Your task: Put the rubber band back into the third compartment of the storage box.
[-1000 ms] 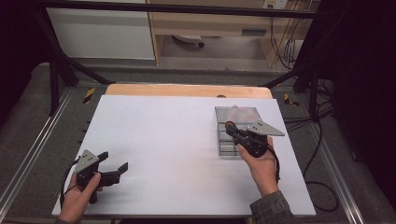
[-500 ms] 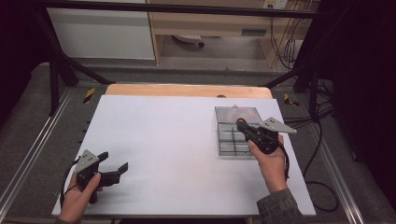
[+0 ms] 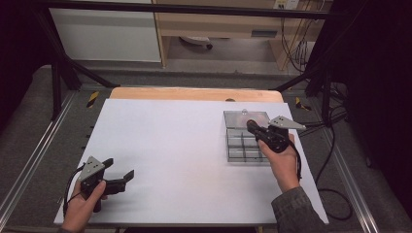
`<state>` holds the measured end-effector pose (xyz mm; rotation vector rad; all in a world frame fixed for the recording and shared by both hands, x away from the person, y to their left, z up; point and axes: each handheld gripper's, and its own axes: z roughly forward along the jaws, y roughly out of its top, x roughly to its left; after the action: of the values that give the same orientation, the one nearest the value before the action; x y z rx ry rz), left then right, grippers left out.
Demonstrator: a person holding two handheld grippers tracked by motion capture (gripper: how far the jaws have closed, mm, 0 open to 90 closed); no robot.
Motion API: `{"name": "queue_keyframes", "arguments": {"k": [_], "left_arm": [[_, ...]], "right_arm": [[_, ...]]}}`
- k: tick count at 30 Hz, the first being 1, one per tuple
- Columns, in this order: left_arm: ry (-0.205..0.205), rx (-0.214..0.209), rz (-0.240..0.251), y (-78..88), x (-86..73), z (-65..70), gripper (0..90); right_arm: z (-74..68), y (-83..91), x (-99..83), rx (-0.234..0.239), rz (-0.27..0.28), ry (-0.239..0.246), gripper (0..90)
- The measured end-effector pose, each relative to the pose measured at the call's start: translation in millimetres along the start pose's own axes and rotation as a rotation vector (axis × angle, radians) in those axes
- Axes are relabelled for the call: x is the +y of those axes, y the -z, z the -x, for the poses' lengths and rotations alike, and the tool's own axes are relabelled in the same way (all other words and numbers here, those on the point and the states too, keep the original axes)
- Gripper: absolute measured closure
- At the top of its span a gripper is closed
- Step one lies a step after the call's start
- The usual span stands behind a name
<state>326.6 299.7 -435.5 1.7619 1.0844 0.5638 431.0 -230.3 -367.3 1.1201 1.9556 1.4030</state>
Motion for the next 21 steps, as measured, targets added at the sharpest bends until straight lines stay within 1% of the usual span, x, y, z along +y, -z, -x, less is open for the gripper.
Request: {"name": "queue_keyframes", "arguments": {"k": [2, 4, 5, 6, 7, 9, 12, 14, 17, 18, 20, 21], "left_arm": [[0.006, -0.007, -0.006, -0.9, -0.6, 0.1, 5.7], [0.001, -0.008, -0.009, -1.2, -0.3, 1.0, 5.7], [-0.004, -0.009, -0.01, -1.0, -0.1, 1.1, 5.7], [-0.005, -0.01, -0.009, -0.9, 0.2, 1.4, 5.7], [-0.005, -0.009, -0.006, -0.8, 0.4, 1.6, 5.7], [-0.005, -0.004, -0.006, -0.6, 0.3, 1.5, 5.1], [0.003, 0.0, -0.004, -0.3, -0.2, 0.2, 5.1], [0.007, 0.002, -0.004, -0.5, -0.3, -0.3, 5.0], [0.005, 0.001, -0.002, -0.3, 0.1, -0.1, 5.1], [0.002, 0.002, -0.003, -0.1, 0.2, 0.0, 5.1], [-0.002, 0.007, -0.002, 0.1, 0.4, 0.4, 5.1], [-0.003, 0.007, -0.001, 0.1, 0.6, 0.4, 5.1]], "right_arm": [[4.2, 0.7, 3.3, -0.008, -0.017, 0.001, 84.4], [8.7, 1.8, 5.1, -0.013, -0.031, 0.002, 84.4], [13.6, 3.3, 6.4, -0.014, -0.04, -0.01, 84.3], [15.7, 4.2, 7.1, -0.013, -0.045, -0.018, 84.4], [15.7, 4.2, 7.1, -0.013, -0.045, -0.018, 84.4], [21.5, 6.1, 9.5, -0.017, -0.059, -0.018, 84.3], [25.1, 6.2, 10.3, -0.021, -0.068, -0.016, 84.3], [28.9, 6.7, 11.0, -0.024, -0.081, -0.025, 84.3], [35.2, 7.0, 11.2, -0.032, -0.092, -0.029, 84.3], [37.3, 7.2, 10.7, -0.032, -0.093, -0.037, 84.3], [43.6, 7.5, 8.8, -0.063, -0.099, -0.042, 84.3], [43.6, 7.5, 8.8, -0.063, -0.099, -0.042, 84.3]]}}
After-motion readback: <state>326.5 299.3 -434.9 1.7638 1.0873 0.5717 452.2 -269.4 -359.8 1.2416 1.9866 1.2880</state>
